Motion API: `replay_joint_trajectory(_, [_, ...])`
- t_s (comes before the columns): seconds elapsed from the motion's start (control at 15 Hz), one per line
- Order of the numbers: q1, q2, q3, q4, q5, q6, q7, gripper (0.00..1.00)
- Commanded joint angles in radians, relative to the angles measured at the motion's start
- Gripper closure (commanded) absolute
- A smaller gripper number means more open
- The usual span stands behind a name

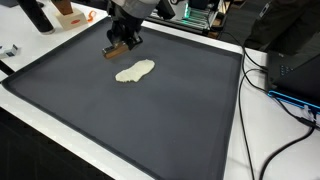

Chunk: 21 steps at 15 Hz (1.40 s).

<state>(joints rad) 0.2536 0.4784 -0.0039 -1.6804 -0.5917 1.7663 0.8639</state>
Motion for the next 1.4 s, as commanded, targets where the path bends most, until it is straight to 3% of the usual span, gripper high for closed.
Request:
replay_joint_trajectory(0.0, [-0.021,-0.027,0.010,-0.004,0.024,0.019,-0.079,0.81])
replay_joint_trajectory(0.4, [-0.057,-0.069,0.012,-0.020,0.111,0.089,-0.201,0.81])
replay_joint_trajectory(1.33, [-0.212,-0.166,0.029,-0.068,0.618,0.235,-0.682,0.81])
